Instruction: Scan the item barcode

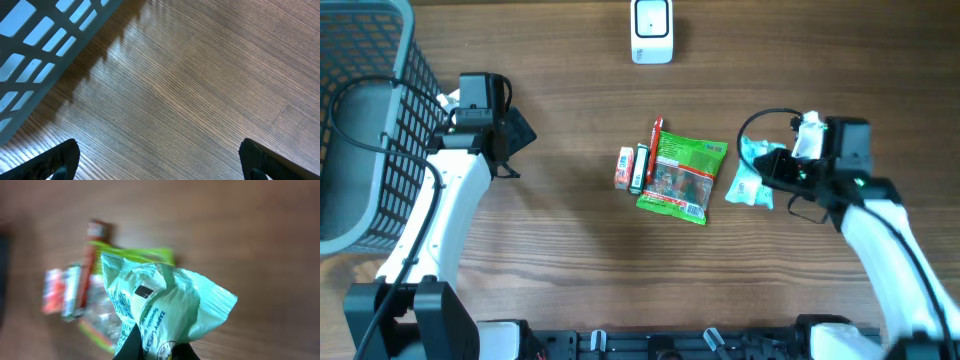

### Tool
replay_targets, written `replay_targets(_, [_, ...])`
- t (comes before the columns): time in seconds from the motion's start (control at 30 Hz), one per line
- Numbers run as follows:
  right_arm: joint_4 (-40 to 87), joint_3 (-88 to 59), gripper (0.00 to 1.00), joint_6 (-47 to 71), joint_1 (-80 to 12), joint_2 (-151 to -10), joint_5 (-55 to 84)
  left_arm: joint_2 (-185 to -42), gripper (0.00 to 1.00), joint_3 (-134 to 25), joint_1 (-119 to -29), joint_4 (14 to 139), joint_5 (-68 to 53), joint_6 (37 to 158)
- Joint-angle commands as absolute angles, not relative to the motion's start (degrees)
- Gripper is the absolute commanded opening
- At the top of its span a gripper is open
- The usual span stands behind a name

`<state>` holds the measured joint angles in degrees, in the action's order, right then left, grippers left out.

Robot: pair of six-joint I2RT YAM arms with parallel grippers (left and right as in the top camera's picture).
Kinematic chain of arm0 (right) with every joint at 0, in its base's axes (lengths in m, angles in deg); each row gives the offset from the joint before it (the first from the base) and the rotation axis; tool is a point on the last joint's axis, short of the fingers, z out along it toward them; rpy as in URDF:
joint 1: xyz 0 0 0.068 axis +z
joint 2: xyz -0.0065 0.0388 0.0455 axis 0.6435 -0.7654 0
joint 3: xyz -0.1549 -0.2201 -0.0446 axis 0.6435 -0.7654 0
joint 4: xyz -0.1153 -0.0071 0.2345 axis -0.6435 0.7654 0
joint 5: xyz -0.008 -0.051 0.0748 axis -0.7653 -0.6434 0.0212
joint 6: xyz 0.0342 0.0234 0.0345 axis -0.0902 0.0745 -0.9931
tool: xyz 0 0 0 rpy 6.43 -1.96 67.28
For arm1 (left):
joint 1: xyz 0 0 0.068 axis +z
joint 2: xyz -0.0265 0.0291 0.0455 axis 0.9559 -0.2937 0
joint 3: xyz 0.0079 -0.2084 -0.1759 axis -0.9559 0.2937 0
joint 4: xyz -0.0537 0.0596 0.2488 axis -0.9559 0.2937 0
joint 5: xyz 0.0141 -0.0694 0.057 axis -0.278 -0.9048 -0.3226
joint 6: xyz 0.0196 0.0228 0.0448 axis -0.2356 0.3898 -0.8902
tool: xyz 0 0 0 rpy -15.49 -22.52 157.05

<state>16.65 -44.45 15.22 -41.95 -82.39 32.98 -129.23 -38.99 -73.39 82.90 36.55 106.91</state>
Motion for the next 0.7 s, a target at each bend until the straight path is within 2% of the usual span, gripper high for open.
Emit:
replay_targets(0.0, [17.41,-43.31,0.04,24.18,-41.95,-75.31,40.21,-129.51,1.0,-39.03,-73.17,82.77,37.47,106.43])
replay_targets(0.3, [24.91,-37.65,0.04,22.96,-41.95,-71.26,39.36,-129.51,1.0,-39.03,-73.17,82.77,37.47,106.43])
replay_targets(0.67, [25.34,-37.43,0.04,22.89,-41.95,-71.26,35.93,-129.51,1.0,-39.03,-73.17,82.77,37.47,106.43])
